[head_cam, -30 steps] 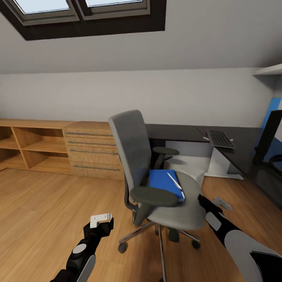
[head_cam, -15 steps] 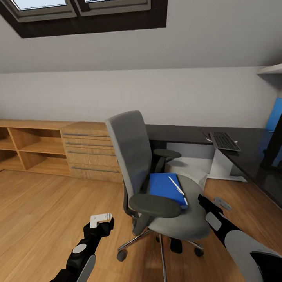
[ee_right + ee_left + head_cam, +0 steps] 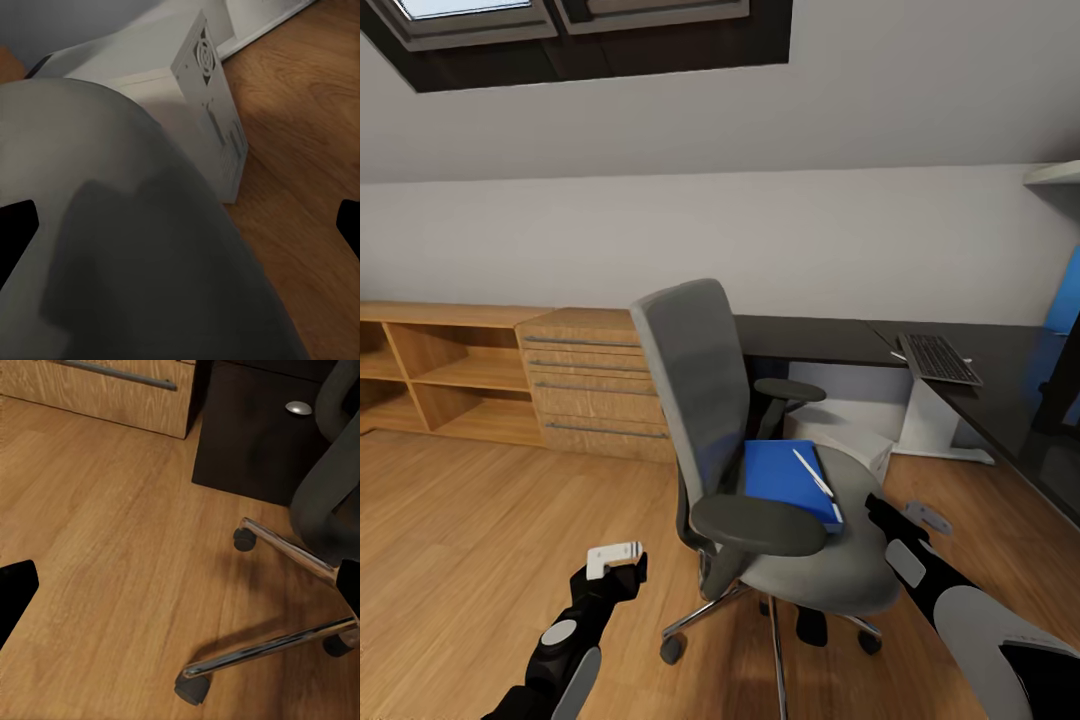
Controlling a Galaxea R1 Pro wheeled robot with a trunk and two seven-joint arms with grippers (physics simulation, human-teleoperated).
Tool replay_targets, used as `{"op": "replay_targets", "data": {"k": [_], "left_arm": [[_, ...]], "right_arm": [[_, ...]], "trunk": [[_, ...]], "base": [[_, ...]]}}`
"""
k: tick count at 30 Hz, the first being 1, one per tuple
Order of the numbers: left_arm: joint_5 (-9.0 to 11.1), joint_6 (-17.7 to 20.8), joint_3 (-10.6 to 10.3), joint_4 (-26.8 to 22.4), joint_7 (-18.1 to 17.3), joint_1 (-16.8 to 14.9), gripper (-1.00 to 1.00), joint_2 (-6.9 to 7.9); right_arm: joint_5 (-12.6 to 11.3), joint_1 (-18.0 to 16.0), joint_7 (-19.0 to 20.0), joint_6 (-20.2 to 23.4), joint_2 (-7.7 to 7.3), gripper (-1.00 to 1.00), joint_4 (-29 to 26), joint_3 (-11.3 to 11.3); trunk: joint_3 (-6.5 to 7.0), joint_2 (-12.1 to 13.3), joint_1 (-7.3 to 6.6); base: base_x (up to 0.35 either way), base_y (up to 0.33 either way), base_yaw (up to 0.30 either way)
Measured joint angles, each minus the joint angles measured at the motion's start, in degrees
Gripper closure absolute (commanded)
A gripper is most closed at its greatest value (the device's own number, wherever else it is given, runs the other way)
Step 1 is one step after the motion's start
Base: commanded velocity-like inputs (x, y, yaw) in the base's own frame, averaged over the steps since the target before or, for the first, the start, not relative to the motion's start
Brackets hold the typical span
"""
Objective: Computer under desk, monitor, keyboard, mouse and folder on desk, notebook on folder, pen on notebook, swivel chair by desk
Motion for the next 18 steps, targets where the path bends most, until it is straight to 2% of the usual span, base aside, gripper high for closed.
{"op": "replay_targets", "data": {"k": [6, 10, 18], "left_arm": [[0.12, 0.02, 1.63, -0.13, 0.17, 0.02, -1.0, -0.11], [0.14, 0.03, 1.88, -0.13, 0.37, 0.03, -1.0, -0.1], [0.13, 0.04, 2.1, -0.14, 0.4, 0.05, -1.0, -0.09]], "right_arm": [[0.11, 0.0, -0.01, -0.05, -0.02, -1.0, -0.68, -0.43], [0.24, 0.0, 0.01, -0.04, -0.02, -1.0, -2.31, -0.55], [0.28, 0.0, 0.01, -0.05, 0.01, -1.0, -2.32, -0.63]], "trunk": [[-0.4, -0.41, 0.24], [-1.29, -0.46, 0.35], [-1.3, -0.47, 0.35]], "base": [[0.0, 0.0, 0.0], [0.0, 0.0, 0.0], [0.0, 0.0, 0.012]]}}
